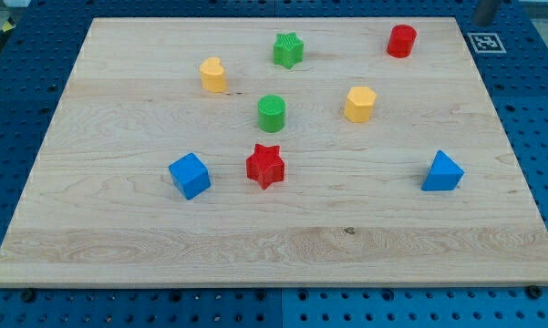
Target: Move red circle to the center
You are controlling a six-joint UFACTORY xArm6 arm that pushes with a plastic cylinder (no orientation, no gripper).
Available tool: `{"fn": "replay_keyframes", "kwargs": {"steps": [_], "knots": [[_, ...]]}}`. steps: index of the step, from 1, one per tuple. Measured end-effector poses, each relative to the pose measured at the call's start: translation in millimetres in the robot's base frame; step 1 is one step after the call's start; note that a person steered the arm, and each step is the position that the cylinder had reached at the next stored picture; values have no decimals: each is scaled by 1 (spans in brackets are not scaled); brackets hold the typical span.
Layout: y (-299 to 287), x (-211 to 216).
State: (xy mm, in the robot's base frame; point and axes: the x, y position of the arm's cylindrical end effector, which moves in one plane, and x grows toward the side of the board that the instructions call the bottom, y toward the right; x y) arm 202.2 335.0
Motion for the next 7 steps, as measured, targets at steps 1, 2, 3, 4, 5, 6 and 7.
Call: {"fn": "replay_keyframes", "kwargs": {"steps": [1, 2, 3, 4, 5, 6, 7], "knots": [[0, 0], [-1, 0], [-1, 0], [-1, 0], [-1, 0], [-1, -1], [-9, 15]]}}
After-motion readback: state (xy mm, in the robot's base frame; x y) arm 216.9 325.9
